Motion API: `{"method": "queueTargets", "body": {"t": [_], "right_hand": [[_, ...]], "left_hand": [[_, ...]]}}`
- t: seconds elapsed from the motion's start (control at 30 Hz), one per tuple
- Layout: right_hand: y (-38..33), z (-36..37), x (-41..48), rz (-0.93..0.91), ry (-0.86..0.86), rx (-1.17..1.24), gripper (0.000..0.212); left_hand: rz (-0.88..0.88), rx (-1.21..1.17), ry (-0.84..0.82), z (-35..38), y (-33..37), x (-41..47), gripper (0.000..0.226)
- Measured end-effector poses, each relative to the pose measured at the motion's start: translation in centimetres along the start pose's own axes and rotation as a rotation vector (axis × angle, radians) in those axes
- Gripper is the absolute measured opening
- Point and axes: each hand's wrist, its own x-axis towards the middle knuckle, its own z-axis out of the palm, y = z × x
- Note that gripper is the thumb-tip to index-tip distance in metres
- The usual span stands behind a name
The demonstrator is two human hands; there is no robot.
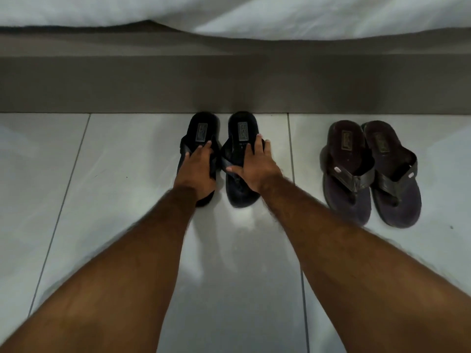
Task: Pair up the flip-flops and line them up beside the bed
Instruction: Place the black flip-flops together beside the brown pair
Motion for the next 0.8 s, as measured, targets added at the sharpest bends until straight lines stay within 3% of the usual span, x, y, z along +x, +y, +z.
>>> {"method": "queueTargets", "body": {"t": [0.3,0.63,0.8], "right_hand": [[0.1,0.0,-0.5,0.014,0.003,-0.032,0.100],[0.6,1.5,-4.3,-0.008,-0.021,-0.024,0.098],[0.7,0.6,-4.8,-0.009,-0.072,0.035,0.100]], "left_hand": [[-0.042,0.008,-0.104,-0.6,0.0,0.9,0.098],[0.013,-0.005,0.048,1.2,-0.2,-4.0,0.088],[0.044,0.087,-0.062,0.3,0.1,-4.1,0.091]]}}
